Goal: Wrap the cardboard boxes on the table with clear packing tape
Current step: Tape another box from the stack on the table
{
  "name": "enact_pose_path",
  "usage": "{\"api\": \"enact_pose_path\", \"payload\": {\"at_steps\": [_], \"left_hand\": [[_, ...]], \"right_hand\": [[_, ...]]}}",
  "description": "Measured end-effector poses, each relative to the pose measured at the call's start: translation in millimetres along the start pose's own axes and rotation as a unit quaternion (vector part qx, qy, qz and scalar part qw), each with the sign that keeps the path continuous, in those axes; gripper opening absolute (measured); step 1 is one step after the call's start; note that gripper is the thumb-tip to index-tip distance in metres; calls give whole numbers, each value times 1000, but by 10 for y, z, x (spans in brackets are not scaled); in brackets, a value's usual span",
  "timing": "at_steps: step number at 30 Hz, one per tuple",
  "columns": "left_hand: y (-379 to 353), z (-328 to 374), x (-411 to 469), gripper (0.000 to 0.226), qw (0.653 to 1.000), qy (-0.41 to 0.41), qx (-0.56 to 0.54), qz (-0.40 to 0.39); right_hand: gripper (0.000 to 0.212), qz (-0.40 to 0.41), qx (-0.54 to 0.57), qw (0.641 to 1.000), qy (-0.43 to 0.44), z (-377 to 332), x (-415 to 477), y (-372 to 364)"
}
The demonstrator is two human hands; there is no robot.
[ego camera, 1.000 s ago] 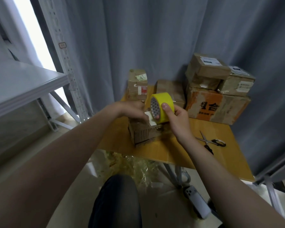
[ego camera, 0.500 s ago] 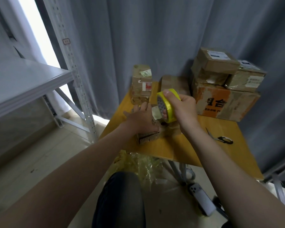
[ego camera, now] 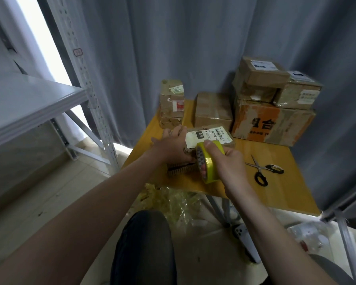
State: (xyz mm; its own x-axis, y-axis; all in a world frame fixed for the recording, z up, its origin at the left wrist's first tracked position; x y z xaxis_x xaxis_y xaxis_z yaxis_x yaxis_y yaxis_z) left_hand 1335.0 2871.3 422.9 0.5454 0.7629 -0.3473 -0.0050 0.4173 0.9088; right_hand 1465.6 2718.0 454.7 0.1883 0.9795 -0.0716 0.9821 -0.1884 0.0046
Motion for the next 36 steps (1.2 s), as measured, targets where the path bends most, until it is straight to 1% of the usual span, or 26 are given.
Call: {"api": "enact_pose_path", "payload": {"at_steps": [3,6,9,13,15,17,18,19,20,21,22,24,25,26,28,30,32,33,34,36], "left_hand": [[16,2,9,118,1000,-4,-2,0],[14,-12,44,126,1000,-9,-3,-7],[3,-18,41,131,1000,-10,0,-7],[-7,-21,51,133,1000,-19,1,-7],[-7,-38,55,133,1000,-25,3,-6],[-12,-45,48,132,999,-33,3,-4],[-13,-44,51,131,999,-38,3,0],[-14,-42,57,130,999,-42,2,5],[-16,-42,61,128,999,-45,4,11],[-14,-39,55,127,999,-47,6,10],[-12,-31,48,128,999,-49,5,8],[-12,-27,43,136,998,-55,2,-2],[-19,-30,37,139,998,-54,5,-8],[-30,-39,32,139,998,-57,6,-7],[-49,-57,30,126,998,-66,11,9],[-51,-44,14,109,995,-85,40,33],[-66,-17,40,101,989,-109,86,51],[-73,-18,52,105,987,-116,101,53],[-92,-36,102,114,986,-121,97,53],[-102,-85,180,127,990,-120,50,60]], "right_hand": [[36,0,9,1000,-16,101,-80,-50],[38,6,4,999,-40,294,-159,-59],[37,11,-10,999,-42,397,-167,-56],[35,22,-55,997,-48,506,-92,-35],[40,43,-100,993,-54,555,-49,-4],[48,59,-157,985,-30,501,-30,27],[51,70,-208,976,4,423,-33,47],[52,81,-277,956,55,314,-39,69],[54,73,-353,926,111,201,-43,65],[58,36,-425,892,149,107,-32,22],[65,-26,-488,858,157,38,-5,-50],[78,-144,-590,788,105,24,85,-179],[82,-176,-625,756,76,52,141,-210],[84,-190,-649,734,56,68,198,-231],[83,-190,-669,718,35,65,326,-254],[82,-187,-672,716,19,43,493,-272],[82,-191,-668,719,0,18,700,-291],[81,-194,-664,722,-11,3,812,-299],[80,-198,-659,725,-20,-14,918,-310],[81,-204,-646,735,-33,-56,1080,-328]]}}
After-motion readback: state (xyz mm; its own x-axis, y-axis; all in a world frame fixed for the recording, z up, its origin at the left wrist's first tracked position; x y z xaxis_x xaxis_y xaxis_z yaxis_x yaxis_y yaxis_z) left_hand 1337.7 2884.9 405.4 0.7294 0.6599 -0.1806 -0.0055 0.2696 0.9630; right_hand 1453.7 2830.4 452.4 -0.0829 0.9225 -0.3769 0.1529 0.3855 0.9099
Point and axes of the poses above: each hand's wrist, its own x-axis towards the middle knuckle, its own y-axis out of the back of the hand, z = x × y, the point moved 3 cm from there along x, towards the middle knuckle, and after that the axes turned 13 degrees about -z, right-handed, at the moved point
